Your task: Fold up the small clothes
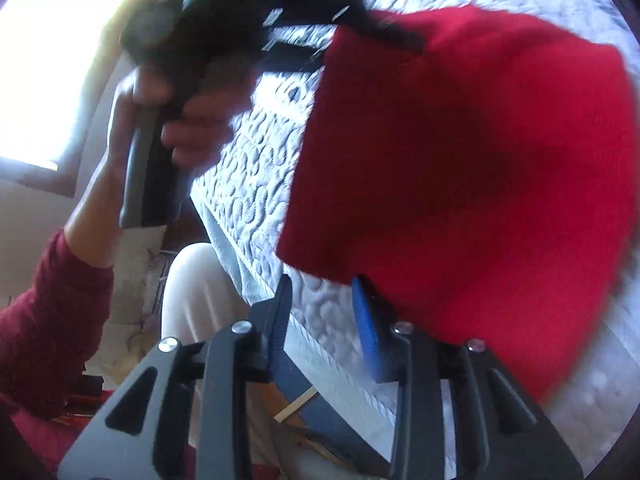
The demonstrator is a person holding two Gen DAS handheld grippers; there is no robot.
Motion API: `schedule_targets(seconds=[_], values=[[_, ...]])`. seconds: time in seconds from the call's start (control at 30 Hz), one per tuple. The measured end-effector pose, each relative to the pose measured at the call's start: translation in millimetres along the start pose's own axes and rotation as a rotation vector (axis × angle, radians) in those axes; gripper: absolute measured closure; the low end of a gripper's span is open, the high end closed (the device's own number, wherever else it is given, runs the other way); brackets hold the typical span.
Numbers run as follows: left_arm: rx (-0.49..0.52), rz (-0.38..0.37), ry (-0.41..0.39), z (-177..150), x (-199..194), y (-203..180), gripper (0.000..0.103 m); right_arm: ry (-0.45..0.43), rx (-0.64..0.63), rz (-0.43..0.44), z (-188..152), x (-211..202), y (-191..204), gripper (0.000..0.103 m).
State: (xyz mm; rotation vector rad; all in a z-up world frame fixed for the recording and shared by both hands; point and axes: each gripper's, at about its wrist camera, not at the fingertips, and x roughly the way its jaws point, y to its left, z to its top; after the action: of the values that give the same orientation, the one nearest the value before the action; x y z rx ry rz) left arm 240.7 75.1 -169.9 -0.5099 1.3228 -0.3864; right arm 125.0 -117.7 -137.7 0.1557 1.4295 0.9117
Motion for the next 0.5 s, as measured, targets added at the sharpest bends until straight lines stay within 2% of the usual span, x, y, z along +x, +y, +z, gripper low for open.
schedule_targets(seconds=[0.03, 0.17, 0.3, 0.4, 0.47, 0.5], values=[[-0.001, -0.002, 0.005, -9, -3, -1, 0.056, -0.02, 0.015, -0.015, -5, -10, -6, 0.06], [0.02, 0.031, 0.019, -45, -8, -9, 0.053, -0.101, 0.15, -0.129, -34, -51, -48, 0.058], [0.048, 0.065, 0.035, -73, -8, -19, 0.051, -0.1, 0.317, -0.1, -53, -55, -93, 0.054], [0.081, 0.088, 0.054, -90, -2, -25, 0.051, -0.08, 0.377, -0.038, -52, -40, -109, 0.054], [0.105, 0.146, 0.062, -96, 5, -28, 0.052, -0.066, 0.386, -0.023, -48, -25, -113, 0.054], [0.11, 0.158, 0.069, -99, 8, -29, 0.053, -0.065, 0.392, -0.026, -44, -22, -112, 0.059]])
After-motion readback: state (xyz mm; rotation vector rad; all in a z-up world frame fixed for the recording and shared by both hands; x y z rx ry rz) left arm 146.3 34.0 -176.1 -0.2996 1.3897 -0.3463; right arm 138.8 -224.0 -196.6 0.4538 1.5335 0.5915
